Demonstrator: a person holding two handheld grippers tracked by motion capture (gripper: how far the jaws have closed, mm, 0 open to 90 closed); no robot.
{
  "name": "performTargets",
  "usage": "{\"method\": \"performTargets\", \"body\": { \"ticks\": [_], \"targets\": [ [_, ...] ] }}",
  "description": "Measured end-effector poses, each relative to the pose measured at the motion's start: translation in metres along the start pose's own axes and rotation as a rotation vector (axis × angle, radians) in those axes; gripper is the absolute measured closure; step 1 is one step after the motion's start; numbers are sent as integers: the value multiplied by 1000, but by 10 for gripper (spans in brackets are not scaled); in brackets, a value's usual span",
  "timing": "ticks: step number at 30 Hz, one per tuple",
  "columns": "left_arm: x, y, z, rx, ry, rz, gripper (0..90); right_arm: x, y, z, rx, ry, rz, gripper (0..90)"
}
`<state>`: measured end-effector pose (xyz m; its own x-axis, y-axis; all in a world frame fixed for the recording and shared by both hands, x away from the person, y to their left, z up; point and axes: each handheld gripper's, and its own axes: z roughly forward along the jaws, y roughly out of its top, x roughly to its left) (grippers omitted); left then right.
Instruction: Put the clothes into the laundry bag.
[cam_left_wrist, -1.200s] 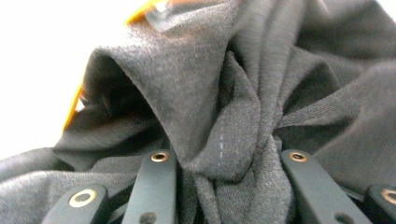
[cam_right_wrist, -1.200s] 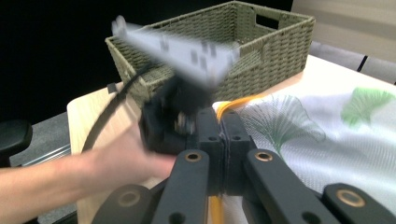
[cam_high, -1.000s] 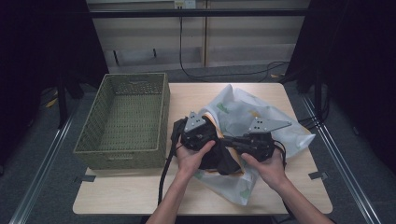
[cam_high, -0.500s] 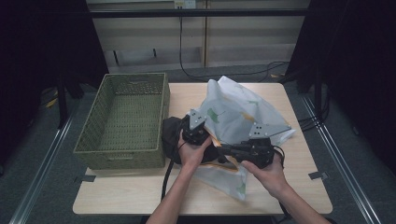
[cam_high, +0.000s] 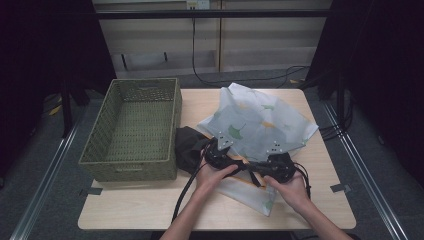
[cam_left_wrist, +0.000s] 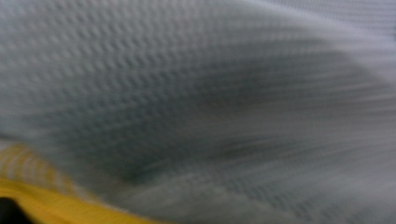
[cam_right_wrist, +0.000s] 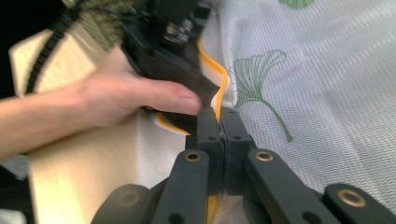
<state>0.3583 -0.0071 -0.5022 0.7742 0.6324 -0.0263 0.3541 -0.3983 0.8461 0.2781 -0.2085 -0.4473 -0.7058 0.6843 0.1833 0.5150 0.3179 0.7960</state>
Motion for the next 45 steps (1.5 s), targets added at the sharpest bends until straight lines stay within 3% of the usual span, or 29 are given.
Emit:
{"method": "performTargets", "body": {
  "ticks": [5,8,9,14,18,21,23,25,30,33,35,39,42,44,45],
  "targets": [
    [-8,0,-4,25,-71,8,238,-9,-7,6,33,-49,3,884],
    [-18,0,-5,31,-122,22,191,-16,-7,-1,6,-75,26,884],
    [-24,1,-5,33,-156,26,171,-18,-7,-3,-2,-79,33,884],
    [-44,7,-4,50,-227,64,107,-25,-8,-15,-37,-129,55,884],
    [-52,14,-20,44,-268,94,118,-34,-11,-21,-51,-155,81,885],
    [-50,15,-39,35,-295,139,162,-37,-12,-23,-58,-173,80,884],
    [-47,14,-52,25,-299,143,168,-38,-12,-22,-54,-184,68,884],
    [-41,12,-65,2,-296,145,190,-38,-12,-22,-55,-181,73,884],
    [-19,-3,-102,-96,-255,88,217,-37,-11,-22,-56,-179,75,883],
    [-1,-9,-112,-81,-200,51,194,-37,-11,-22,-56,-175,78,883],
    [6,-12,-114,-99,-185,11,166,-37,-11,-22,-55,-173,76,883],
    [4,-25,-105,-25,-84,92,145,-36,-10,-21,-53,-169,75,882],
    [3,-33,-92,27,-49,106,112,-36,-10,-19,-54,-163,69,882],
    [4,-38,-81,80,-77,101,67,-34,-10,-20,-51,-159,66,882],
    [4,-42,-75,101,-64,94,64,-34,-10,-20,-51,-157,63,881]
  ]
}}
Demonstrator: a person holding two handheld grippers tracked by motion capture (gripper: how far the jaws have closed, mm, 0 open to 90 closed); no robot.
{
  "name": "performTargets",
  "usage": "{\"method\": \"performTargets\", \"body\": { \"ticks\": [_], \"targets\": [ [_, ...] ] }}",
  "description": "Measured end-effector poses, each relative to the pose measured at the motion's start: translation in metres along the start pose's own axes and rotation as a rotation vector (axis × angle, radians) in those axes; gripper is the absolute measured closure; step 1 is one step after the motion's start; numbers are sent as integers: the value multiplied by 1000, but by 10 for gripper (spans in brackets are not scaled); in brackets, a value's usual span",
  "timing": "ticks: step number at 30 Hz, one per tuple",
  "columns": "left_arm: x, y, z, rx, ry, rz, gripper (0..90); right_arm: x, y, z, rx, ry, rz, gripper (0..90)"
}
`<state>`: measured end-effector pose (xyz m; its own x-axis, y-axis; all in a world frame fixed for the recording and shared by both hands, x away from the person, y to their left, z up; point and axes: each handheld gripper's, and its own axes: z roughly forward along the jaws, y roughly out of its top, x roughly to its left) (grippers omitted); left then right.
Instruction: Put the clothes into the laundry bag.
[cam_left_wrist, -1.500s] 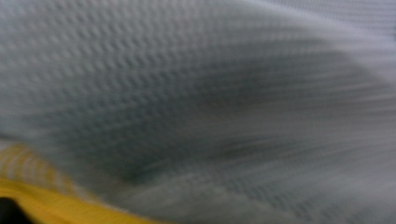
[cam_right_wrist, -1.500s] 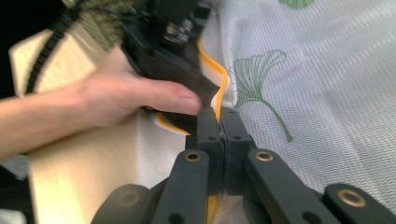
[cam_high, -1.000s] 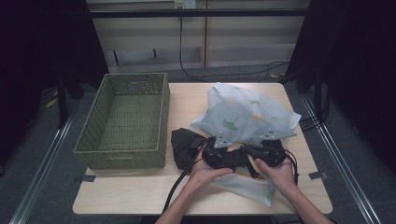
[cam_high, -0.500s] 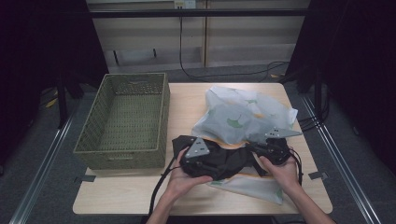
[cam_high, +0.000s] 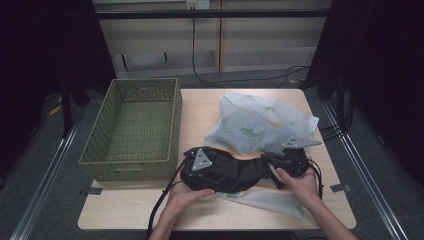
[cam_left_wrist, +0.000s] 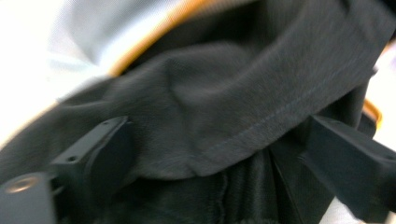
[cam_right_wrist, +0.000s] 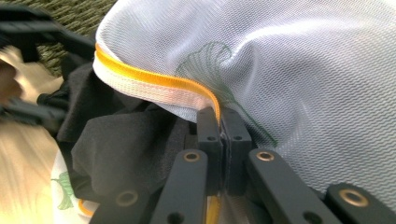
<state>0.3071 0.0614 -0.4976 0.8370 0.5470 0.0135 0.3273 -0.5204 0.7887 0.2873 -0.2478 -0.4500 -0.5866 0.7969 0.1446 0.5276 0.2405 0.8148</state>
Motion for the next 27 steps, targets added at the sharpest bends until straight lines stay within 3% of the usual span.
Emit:
{"method": "performTargets", "body": {
  "ticks": [2,3,4,5,8,10,11,12,16,18,23,27],
  "targets": [
    [-3,-4,8,86,71,34,97,1,0,0,0,4,0,881],
    [-1,-5,8,89,64,35,132,1,0,1,2,7,1,881],
    [1,-5,8,71,58,2,180,1,1,1,0,10,-2,881],
    [3,-5,6,69,63,-16,256,2,1,1,3,9,-1,881],
    [5,-2,-1,38,62,-14,532,3,2,2,2,20,0,881],
    [8,1,-4,23,37,-24,760,5,2,2,2,23,-2,881],
    [9,3,-5,23,20,-31,803,5,3,3,3,27,-2,881],
    [10,5,-6,29,5,-37,823,6,3,3,0,30,-7,881],
    [15,12,-13,-63,-82,-101,840,8,4,3,2,39,-8,882],
    [13,18,-15,-97,-121,-106,844,9,5,3,-5,50,-4,883],
    [-3,47,-11,-138,-162,-63,846,21,13,3,-26,89,-9,886],
    [-15,61,2,-133,-184,-30,845,33,22,0,-60,137,-19,888]
  ]
}}
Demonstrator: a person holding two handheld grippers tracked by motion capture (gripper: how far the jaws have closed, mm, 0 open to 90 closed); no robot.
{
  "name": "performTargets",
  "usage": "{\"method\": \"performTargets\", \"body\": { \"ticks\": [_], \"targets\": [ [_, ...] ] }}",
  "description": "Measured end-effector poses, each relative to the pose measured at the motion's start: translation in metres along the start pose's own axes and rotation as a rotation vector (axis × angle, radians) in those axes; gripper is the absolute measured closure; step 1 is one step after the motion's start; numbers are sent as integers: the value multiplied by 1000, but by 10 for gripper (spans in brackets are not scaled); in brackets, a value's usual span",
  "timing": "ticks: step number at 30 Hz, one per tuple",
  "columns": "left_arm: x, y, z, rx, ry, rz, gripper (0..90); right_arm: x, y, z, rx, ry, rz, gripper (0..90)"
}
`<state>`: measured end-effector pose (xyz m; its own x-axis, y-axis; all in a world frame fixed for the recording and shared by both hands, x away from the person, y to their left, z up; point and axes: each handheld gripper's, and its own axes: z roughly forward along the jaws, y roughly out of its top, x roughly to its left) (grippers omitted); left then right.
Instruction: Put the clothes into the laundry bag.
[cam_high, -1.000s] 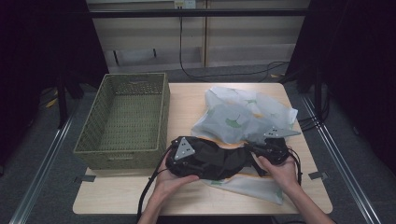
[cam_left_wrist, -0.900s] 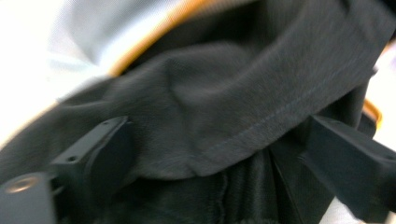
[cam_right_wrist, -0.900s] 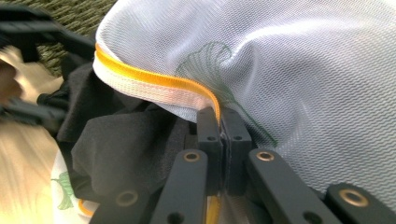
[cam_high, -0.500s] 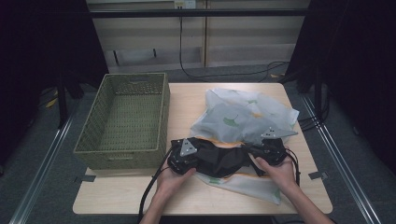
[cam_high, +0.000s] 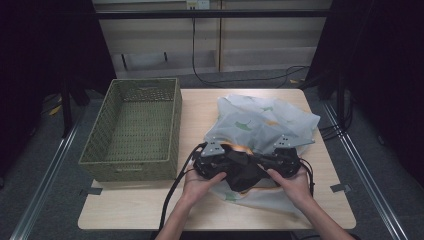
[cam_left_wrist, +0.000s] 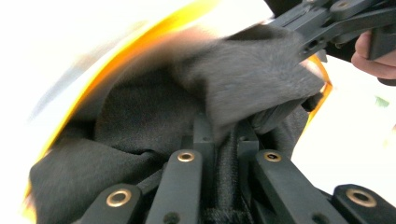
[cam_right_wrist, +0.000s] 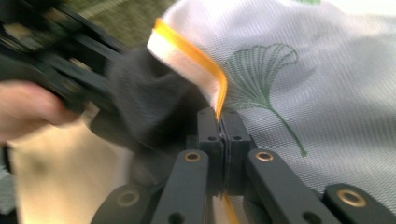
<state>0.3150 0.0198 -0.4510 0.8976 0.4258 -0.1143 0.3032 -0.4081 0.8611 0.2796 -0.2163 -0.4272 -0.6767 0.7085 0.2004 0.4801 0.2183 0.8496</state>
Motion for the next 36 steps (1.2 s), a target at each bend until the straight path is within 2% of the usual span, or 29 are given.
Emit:
{"method": "performTargets", "body": {
  "ticks": [2,5,6,7,10,12,14,15,17,19,21,22,23,25,26,27,28,30,31,34,36],
  "targets": [
    [-2,1,8,20,11,18,845,6,3,-1,-12,16,-7,889],
    [0,-6,24,38,-3,0,844,11,3,-3,-21,45,-3,890],
    [2,-8,30,65,1,-10,845,13,3,-3,-22,52,-4,890],
    [4,-11,37,91,29,-23,845,15,3,-4,-24,63,-6,890],
    [9,-17,42,68,31,-52,844,22,2,-8,-24,94,-15,891],
    [12,-18,41,63,57,-60,844,23,-2,-11,-16,115,-12,891],
    [15,-19,40,65,64,-58,843,22,-8,-12,4,121,-13,892],
    [16,-20,40,63,67,-73,840,21,-13,-10,30,119,-10,891],
    [17,-20,39,71,73,-61,832,19,-23,-5,82,111,-8,892],
    [17,-21,37,68,62,-54,807,16,-34,3,150,97,-16,892],
    [17,-21,32,68,55,-34,740,12,-37,5,170,88,-14,892],
    [15,-22,28,48,33,-23,672,10,-36,5,170,81,-19,892],
    [13,-21,23,47,31,-11,612,8,-35,5,167,73,-18,892],
    [9,-21,13,45,5,40,474,5,-35,4,163,66,-11,891],
    [8,-23,6,24,24,48,450,4,-35,4,162,63,-10,891],
    [8,-25,2,4,25,43,389,3,-35,4,158,65,-8,891],
    [9,-26,0,6,36,52,333,3,-34,4,153,64,-11,891],
    [10,-30,5,34,39,43,171,5,-32,4,145,61,-14,891],
    [10,-31,10,57,37,41,139,5,-31,4,140,60,-13,891],
    [8,-33,24,87,20,46,25,5,-29,3,130,62,-12,891],
    [4,-31,32,103,29,62,0,5,-29,2,125,63,-9,891]
  ]
}}
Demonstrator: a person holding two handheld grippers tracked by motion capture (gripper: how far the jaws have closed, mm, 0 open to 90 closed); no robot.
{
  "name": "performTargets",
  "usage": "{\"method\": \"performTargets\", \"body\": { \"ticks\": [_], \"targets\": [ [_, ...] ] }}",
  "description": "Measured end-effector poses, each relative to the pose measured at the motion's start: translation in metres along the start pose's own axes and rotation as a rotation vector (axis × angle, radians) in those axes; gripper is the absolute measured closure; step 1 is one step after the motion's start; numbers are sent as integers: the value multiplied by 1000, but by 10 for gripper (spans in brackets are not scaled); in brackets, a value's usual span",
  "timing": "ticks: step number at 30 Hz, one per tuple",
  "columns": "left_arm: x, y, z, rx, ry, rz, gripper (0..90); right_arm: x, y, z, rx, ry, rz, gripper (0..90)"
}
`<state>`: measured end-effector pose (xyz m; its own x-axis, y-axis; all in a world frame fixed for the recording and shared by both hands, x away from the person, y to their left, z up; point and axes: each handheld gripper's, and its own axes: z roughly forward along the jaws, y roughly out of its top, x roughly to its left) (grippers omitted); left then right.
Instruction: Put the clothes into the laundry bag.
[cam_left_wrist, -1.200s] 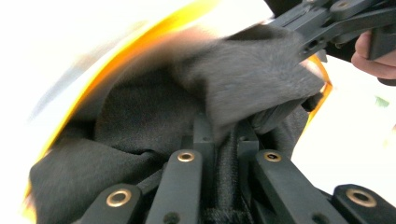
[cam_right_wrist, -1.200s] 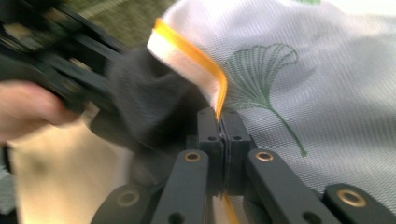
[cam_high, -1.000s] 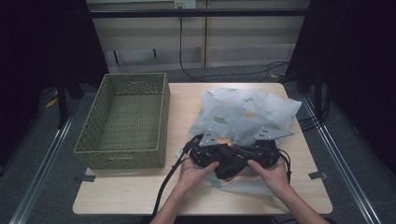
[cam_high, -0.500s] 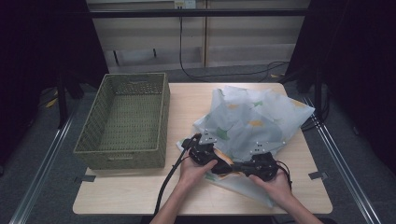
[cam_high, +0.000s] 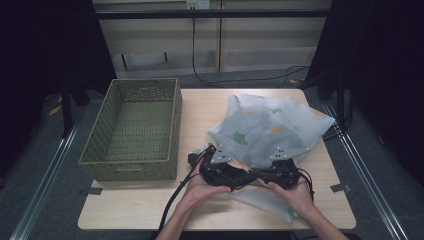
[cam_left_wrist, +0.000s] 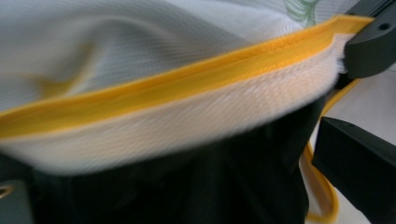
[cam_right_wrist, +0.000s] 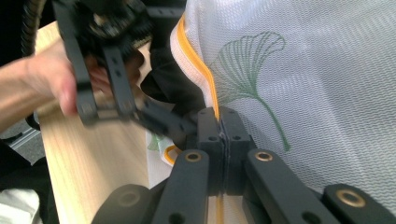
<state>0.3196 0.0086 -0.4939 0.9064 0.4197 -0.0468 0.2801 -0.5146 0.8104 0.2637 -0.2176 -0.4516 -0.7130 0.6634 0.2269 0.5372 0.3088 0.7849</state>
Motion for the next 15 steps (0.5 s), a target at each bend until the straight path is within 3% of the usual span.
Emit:
{"method": "performTargets", "body": {
  "ticks": [1,4,5,7,9,12,14,15],
  "targets": [
    [-2,1,4,4,6,6,0,0,0,0,1,1,2,891],
    [-4,0,15,66,78,29,23,0,0,0,2,3,1,891],
    [-5,-1,19,101,129,56,84,0,0,0,2,4,-2,891],
    [-5,-2,22,85,173,65,186,1,0,0,1,7,-5,891],
    [-4,0,22,79,241,67,374,2,0,0,1,6,-7,891],
    [0,5,20,86,282,76,661,4,3,1,-6,10,-9,891],
    [7,7,21,23,258,-41,766,5,5,2,-13,13,-18,891],
    [11,7,19,9,240,-67,780,6,7,2,-15,13,-19,891]
  ]
}}
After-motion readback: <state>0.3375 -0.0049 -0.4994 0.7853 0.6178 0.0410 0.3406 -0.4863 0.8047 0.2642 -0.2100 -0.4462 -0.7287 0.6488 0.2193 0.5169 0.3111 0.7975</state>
